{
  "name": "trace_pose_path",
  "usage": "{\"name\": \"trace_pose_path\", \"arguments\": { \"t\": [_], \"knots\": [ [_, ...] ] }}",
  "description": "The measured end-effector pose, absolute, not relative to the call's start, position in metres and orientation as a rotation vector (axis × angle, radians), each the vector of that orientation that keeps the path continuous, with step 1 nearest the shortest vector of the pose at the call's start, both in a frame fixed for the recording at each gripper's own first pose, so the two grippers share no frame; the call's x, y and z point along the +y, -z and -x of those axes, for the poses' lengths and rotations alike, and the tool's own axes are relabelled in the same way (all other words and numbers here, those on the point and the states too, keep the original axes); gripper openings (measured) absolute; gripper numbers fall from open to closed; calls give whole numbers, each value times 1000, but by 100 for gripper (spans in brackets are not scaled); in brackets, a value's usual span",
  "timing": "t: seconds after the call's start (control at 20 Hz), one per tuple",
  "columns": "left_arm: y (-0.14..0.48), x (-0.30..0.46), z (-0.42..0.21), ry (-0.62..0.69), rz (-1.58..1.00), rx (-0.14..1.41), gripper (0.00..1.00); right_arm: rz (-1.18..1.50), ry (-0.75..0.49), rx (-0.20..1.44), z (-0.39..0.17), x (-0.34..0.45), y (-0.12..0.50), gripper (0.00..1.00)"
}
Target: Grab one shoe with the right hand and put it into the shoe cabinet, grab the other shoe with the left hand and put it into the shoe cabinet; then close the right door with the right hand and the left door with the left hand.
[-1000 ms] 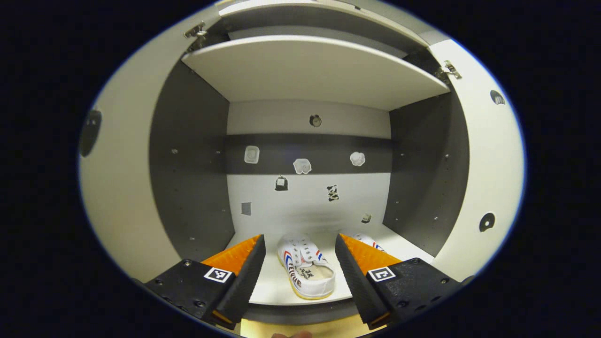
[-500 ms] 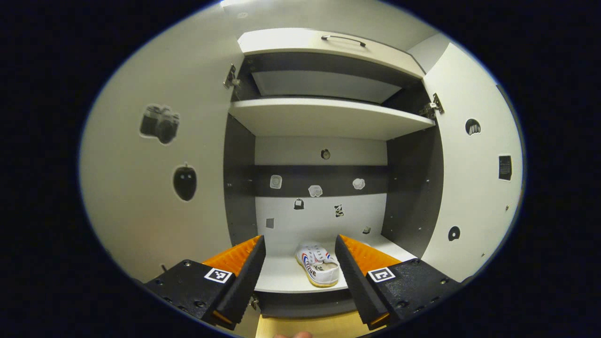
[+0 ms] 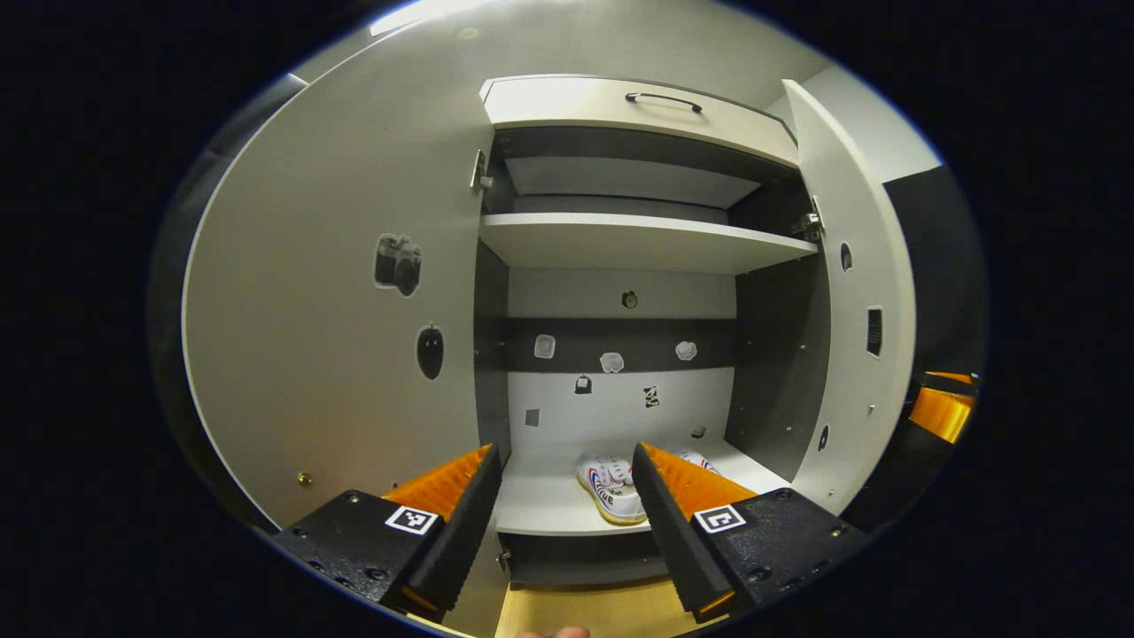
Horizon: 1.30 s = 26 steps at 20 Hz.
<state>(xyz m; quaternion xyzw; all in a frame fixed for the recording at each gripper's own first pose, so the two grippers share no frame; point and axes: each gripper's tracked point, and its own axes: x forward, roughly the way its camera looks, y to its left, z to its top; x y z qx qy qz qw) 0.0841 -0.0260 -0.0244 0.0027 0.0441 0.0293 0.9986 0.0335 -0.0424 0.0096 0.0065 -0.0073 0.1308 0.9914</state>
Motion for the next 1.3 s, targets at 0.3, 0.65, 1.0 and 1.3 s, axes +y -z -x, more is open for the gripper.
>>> {"name": "trace_pose_path", "arguments": {
  "t": [0.3,0.65,1.0,1.3],
  "knots": [
    [22,-27,-68,-56,-4,119,90,-17,-240,-51,-30,-47,-19,64],
    [21,-32,-60,-51,-3,122,89,-21,-201,-63,-29,-57,-20,61],
    [18,-28,-54,-62,1,110,90,-58,-200,-32,-34,-59,-14,64],
    [15,-28,-56,-64,4,93,88,-59,-168,-36,-34,-61,-17,61]
  ]
}}
